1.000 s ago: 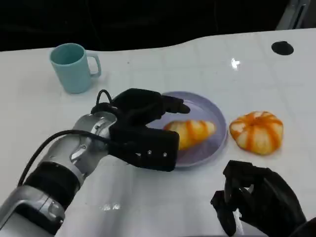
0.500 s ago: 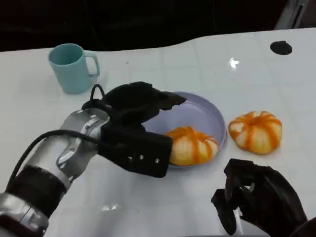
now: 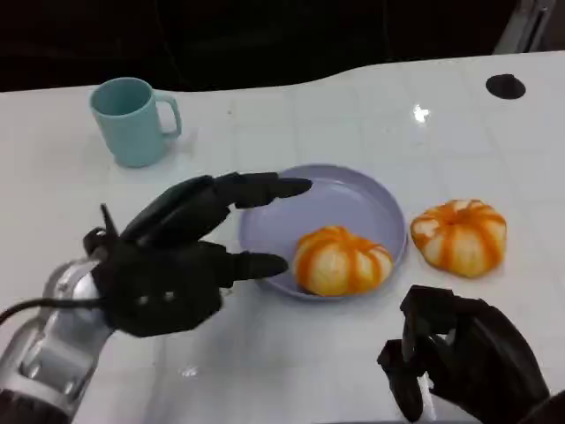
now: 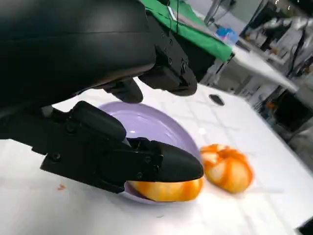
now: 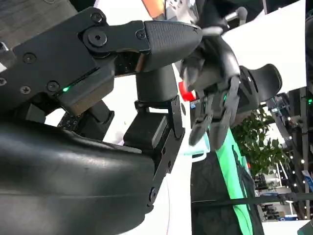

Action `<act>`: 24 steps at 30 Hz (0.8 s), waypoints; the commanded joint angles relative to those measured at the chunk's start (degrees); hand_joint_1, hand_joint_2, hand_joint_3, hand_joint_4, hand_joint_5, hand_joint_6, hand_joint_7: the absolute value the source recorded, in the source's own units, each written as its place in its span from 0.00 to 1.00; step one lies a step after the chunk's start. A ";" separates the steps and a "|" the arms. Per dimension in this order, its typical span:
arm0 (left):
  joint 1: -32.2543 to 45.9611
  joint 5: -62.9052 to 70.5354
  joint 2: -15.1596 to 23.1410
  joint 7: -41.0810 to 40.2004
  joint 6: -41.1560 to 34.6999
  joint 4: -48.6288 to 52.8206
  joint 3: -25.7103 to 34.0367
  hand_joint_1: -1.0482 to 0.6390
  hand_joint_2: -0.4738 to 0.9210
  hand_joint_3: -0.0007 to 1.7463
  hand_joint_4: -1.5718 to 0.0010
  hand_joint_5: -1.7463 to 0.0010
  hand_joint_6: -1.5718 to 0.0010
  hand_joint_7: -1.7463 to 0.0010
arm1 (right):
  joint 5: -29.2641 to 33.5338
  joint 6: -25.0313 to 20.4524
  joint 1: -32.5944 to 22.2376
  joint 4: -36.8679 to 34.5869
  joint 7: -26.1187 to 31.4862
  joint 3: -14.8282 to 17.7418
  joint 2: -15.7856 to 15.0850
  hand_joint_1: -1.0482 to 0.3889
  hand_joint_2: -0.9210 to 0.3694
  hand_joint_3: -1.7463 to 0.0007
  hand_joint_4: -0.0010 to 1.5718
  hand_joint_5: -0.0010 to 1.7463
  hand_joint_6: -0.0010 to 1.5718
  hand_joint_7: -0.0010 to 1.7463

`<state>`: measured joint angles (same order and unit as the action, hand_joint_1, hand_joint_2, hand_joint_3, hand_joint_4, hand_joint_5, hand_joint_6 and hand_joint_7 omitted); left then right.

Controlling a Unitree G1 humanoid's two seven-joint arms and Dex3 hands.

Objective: Grasp the bread from the table and place it into the plate.

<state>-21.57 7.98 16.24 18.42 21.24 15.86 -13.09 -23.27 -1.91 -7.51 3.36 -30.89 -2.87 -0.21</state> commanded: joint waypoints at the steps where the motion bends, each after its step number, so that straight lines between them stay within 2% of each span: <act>1: 5.04 -10.91 -1.18 5.10 1.27 -2.91 3.87 0.26 1.00 0.15 0.74 0.15 0.70 0.43 | -0.42 -0.03 -0.36 0.72 -0.13 0.28 -0.70 0.07 0.16 0.70 0.75 0.96 0.64 0.88; 3: 7.42 -13.95 -1.50 6.29 -0.64 -5.25 4.94 0.27 1.00 0.16 0.74 0.05 0.72 0.25 | -0.39 -0.41 -0.48 1.06 0.21 0.24 -0.67 0.07 0.16 0.70 0.75 0.96 0.64 0.88; 6: 11.46 -17.43 -2.55 6.30 -4.14 -9.73 6.41 0.25 1.00 0.17 0.69 0.01 0.72 0.11 | -0.53 -0.62 -0.58 1.31 0.14 0.22 -0.70 0.07 0.17 0.70 0.75 0.96 0.65 0.88; 9: 15.58 -20.20 -4.16 5.68 -7.25 -13.93 7.33 0.23 1.00 0.20 0.63 0.00 0.72 0.04 | -0.83 -0.52 -0.65 1.32 -0.13 0.25 -0.62 0.07 0.17 0.69 0.75 0.96 0.64 0.88; 14: 21.92 -24.98 -7.54 5.10 -12.65 -19.09 8.26 0.26 1.00 0.24 0.56 0.00 0.69 0.00 | -0.67 -0.21 -0.44 1.02 -0.30 0.30 -0.75 0.07 0.17 0.68 0.75 0.96 0.64 0.88; 24: 29.09 -34.24 -8.80 7.42 -27.68 -25.52 8.64 0.28 1.00 0.26 0.47 0.00 0.61 0.00 | -0.40 -0.50 0.33 0.53 -0.08 0.38 -0.81 0.06 0.17 0.69 0.77 0.94 0.66 0.86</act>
<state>6.43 -23.61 7.16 24.53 -3.45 -8.34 -5.09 -23.39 -2.22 -7.48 3.82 -30.96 -2.84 -0.28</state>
